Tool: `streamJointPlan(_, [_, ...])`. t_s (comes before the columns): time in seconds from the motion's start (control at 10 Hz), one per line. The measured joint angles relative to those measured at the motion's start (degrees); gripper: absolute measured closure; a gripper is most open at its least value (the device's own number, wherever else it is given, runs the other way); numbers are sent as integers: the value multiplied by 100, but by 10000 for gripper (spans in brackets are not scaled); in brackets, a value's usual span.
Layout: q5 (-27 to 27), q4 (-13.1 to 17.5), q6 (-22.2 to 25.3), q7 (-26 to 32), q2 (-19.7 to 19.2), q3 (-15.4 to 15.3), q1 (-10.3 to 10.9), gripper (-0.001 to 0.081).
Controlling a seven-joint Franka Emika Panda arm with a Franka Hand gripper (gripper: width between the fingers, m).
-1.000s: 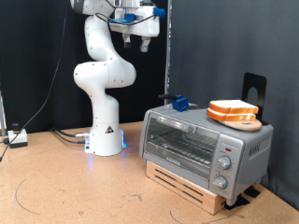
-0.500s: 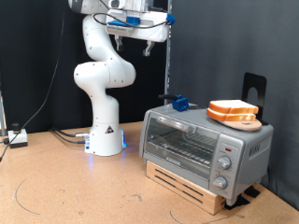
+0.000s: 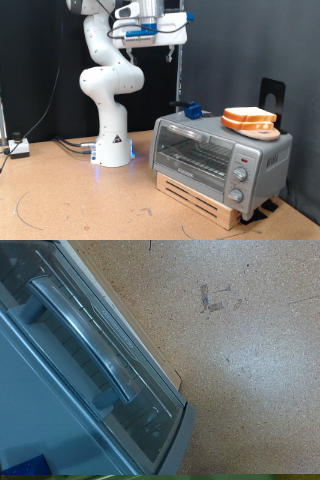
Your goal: Make a piece of toast with the oven
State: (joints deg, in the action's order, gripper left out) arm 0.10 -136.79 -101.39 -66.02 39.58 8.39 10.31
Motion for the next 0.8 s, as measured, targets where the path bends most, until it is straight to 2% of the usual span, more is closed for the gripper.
streamJointPlan(0.1, [0,-8,2,-206,18,-24,-30,-3])
streamJointPlan(0.2, [123,-22,-12,272,70,20,64,-3])
streamJointPlan(0.5, [336,-115,-247,2180,197,320,571,-3])
streamJointPlan(0.6, [306,-121,-106,2763,76,403,718,-3])
streamJointPlan(0.7, [283,-1,32,3254,-218,473,823,-3])
streamJointPlan(0.8, [296,-25,-80,3045,-191,452,787,-3])
